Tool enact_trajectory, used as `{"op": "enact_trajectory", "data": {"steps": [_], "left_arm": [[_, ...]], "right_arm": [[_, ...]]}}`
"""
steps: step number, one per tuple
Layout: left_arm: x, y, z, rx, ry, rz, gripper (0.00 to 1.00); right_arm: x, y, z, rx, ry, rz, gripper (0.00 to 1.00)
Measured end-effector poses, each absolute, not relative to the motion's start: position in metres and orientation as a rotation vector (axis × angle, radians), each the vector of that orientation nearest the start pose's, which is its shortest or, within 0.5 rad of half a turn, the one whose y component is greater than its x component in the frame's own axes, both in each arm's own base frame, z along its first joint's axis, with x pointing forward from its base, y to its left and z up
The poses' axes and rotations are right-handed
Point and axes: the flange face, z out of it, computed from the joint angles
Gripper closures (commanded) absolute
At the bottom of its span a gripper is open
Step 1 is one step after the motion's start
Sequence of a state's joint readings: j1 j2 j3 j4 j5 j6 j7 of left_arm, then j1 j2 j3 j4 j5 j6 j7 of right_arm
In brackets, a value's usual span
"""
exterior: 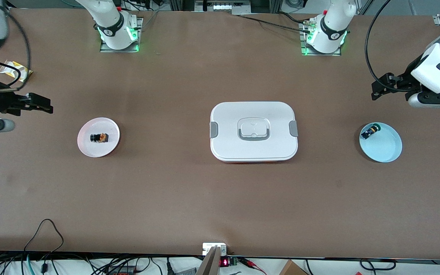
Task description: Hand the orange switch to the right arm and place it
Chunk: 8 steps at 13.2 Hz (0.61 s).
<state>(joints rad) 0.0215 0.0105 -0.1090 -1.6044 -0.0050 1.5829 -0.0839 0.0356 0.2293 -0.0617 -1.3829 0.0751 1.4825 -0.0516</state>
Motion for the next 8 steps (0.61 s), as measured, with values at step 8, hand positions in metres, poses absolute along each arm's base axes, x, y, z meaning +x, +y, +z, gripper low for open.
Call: {"op": "enact_trajectory", "data": {"steps": [8], "left_arm": [[0.555,-0.049,0.604,-3.144,0.005,0.056,0.00]], "right_arm": [[0.618,-0.005,0.556,-3.173,-0.011,0.097,0.00]]}}
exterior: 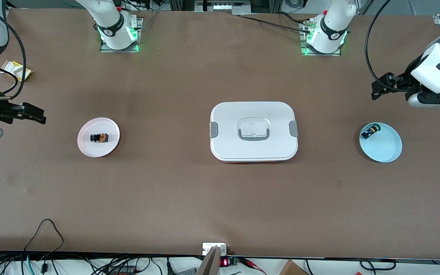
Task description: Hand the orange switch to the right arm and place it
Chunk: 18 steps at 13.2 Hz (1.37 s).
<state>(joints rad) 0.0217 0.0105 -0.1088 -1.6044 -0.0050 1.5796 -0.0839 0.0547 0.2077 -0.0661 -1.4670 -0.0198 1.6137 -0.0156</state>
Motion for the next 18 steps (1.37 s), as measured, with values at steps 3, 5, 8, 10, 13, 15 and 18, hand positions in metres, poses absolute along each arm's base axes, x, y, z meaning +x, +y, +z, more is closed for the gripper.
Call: {"op": "enact_trajectory", "data": {"steps": [3,5,8,10,13,15,18], "left_arm": [[0.555,-0.049,0.603,-3.144,0.004,0.059,0.00],[0.555,-0.049,0.603,-3.144,0.004,0.061,0.00],[0.555,-0.048,0.603,-3.144,0.004,0.063,0.00],[0.555,-0.048,0.603,-3.144,0.004,0.064,0.00],[0.554,-0.048,0.603,-3.144,0.004,0.065,0.00],[0.554,-0.048,0.603,-3.144,0.004,0.066,0.00],[0.554,-0.048,0.603,-3.143,0.004,0.066,0.00]], "right_arm": [[0.604,-0.001,0.569,-3.167,0.001,0.123,0.00],[0.596,-0.003,0.583,-3.163,0.009,0.115,0.00],[0.593,-0.004,0.588,-3.156,0.015,0.105,0.00],[0.593,-0.004,0.589,-3.156,0.017,0.102,0.00],[0.593,-0.005,0.589,-3.155,0.017,0.102,0.00],[0.593,-0.004,0.589,-3.155,0.016,0.102,0.00],[0.593,-0.005,0.589,-3.155,0.017,0.102,0.00]]}}
